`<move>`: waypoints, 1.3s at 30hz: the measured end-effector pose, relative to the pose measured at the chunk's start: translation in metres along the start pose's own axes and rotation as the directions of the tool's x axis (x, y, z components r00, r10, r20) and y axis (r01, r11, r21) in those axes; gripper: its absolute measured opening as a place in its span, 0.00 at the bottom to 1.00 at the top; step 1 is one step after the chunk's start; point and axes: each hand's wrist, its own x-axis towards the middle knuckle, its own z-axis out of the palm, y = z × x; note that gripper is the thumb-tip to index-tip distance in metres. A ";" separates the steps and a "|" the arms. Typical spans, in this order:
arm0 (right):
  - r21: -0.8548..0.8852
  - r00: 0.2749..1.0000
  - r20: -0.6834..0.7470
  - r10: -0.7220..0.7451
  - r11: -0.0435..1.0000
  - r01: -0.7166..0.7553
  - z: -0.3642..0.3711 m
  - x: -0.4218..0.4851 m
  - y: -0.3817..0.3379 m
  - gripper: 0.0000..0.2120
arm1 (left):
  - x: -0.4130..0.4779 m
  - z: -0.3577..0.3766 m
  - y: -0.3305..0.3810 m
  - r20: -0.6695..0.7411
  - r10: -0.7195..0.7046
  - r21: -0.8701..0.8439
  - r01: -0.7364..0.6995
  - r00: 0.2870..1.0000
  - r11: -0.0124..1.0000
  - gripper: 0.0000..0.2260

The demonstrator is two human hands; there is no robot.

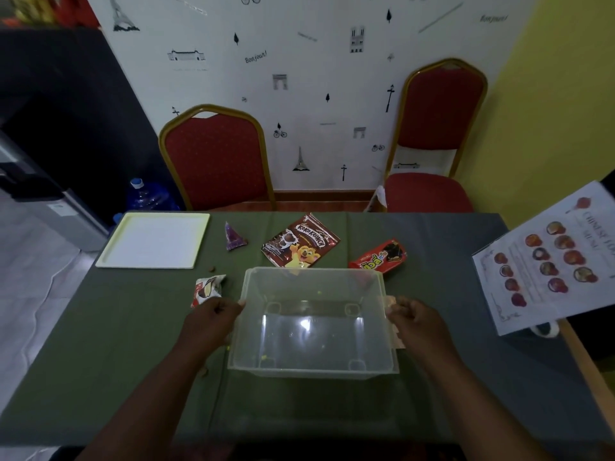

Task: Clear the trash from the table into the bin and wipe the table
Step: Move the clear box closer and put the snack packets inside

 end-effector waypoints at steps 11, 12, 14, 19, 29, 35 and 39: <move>-0.005 0.973 -0.060 -0.224 0.975 0.224 0.026 0.094 -0.113 0.13 | 0.081 0.010 0.067 -0.005 0.110 0.043 -0.110 0.994 0.993 0.12; -0.031 0.975 -0.030 -0.218 0.976 0.217 0.035 0.108 -0.124 0.13 | 0.095 0.015 0.074 0.027 0.107 0.036 -0.108 0.994 0.993 0.12; -0.084 0.977 0.038 -0.209 0.974 0.212 0.057 0.137 -0.143 0.07 | 0.127 0.025 0.082 0.116 0.045 0.022 -0.048 0.992 0.999 0.14; -0.358 0.973 0.210 -0.096 0.918 0.168 0.116 0.214 -0.160 0.15 | 0.192 0.050 0.087 0.316 -0.269 0.012 0.280 0.910 0.960 0.11; -0.664 0.968 0.247 0.037 0.735 0.141 0.172 0.284 -0.133 0.13 | 0.236 0.085 0.052 0.358 -0.465 0.073 0.472 0.810 0.879 0.11; -0.666 0.977 0.211 -0.013 0.730 0.154 0.171 0.282 -0.130 0.12 | 0.238 0.093 0.047 0.329 -0.463 0.004 0.489 0.823 0.872 0.12; -0.550 0.982 0.171 -0.076 0.820 0.159 0.155 0.263 -0.137 0.08 | 0.228 0.093 0.055 0.281 -0.405 -0.063 0.437 0.870 0.897 0.07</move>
